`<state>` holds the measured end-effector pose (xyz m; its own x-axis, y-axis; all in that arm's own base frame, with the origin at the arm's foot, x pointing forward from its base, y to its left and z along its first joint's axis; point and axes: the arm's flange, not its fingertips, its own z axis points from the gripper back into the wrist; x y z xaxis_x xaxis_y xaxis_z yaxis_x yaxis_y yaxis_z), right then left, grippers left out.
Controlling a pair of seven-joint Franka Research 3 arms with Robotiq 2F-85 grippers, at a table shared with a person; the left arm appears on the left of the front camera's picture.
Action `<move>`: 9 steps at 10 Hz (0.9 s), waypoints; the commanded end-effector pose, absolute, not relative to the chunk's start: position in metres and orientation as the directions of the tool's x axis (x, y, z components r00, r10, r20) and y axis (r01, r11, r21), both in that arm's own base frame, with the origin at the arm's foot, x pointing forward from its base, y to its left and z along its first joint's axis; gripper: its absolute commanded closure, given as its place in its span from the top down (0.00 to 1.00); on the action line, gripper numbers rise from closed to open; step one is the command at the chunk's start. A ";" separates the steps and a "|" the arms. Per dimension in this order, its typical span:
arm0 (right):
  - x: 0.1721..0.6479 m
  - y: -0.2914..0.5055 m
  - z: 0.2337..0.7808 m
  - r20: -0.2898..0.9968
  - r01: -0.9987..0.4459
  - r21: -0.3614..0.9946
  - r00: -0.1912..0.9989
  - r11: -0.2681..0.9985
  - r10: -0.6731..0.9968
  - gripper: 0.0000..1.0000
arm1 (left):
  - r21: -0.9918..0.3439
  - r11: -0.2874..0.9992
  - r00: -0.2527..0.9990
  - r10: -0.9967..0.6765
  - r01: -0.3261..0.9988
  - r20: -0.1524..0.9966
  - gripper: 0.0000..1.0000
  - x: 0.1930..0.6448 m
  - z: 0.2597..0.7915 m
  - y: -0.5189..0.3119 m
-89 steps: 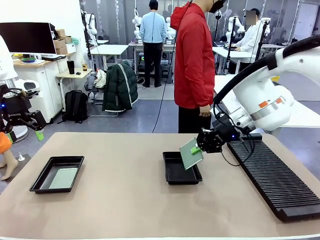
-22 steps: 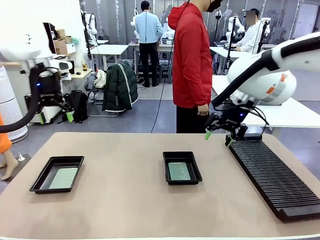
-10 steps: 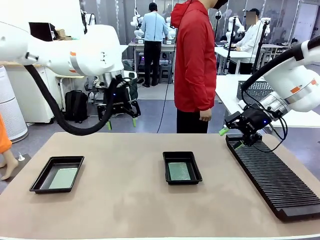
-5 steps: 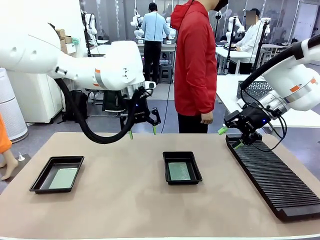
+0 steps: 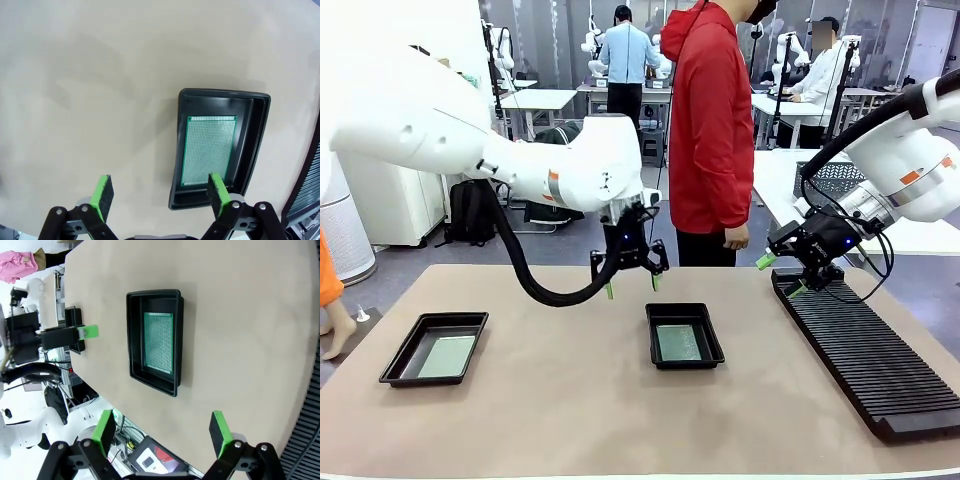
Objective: Inspect and transfer BCBs to ESD trays.
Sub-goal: Pick up the ESD tray and place it on the left side of the table.
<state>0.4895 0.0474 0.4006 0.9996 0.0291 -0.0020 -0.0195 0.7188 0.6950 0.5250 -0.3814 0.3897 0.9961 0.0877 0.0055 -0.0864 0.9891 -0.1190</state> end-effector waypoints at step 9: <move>0.487 0.048 0.402 -0.011 -0.005 0.683 1.000 0.730 0.016 1.00 | -0.080 0.997 0.995 -0.006 0.014 0.101 1.00 0.520 0.322 -0.414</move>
<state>0.4893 0.0474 0.4006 0.9996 0.0290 -0.0022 -0.0193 0.7188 0.6949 0.5249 -0.4202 0.3312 0.9985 0.0001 0.0553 0.0049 0.9959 -0.0907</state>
